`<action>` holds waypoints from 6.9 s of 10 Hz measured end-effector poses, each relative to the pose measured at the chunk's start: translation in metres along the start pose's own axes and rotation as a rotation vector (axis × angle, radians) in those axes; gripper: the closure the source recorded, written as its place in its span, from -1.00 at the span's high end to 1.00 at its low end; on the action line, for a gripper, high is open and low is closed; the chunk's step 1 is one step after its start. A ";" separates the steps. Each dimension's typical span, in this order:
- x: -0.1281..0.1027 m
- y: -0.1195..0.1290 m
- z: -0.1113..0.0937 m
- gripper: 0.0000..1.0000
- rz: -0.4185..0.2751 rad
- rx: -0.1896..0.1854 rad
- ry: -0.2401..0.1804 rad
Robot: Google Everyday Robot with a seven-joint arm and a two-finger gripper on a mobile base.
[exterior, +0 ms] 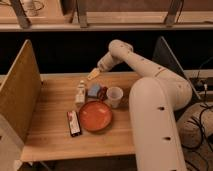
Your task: Place the white sponge in the ceramic cup
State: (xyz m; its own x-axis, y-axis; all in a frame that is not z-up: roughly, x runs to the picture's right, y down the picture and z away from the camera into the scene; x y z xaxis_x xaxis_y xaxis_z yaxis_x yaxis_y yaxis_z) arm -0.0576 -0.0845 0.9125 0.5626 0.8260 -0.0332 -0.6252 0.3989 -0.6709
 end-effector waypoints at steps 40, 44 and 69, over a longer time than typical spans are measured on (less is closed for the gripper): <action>0.054 -0.027 0.118 -0.86 0.240 0.021 0.241; 0.046 -0.025 0.117 -1.00 0.228 0.010 0.213; 0.027 -0.025 -0.146 -1.00 0.005 0.428 -0.209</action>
State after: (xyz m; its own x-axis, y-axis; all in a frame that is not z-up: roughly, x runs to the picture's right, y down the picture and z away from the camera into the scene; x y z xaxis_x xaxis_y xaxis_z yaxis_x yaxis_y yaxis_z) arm 0.0519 -0.1301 0.8201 0.4656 0.8734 0.1430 -0.8191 0.4864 -0.3042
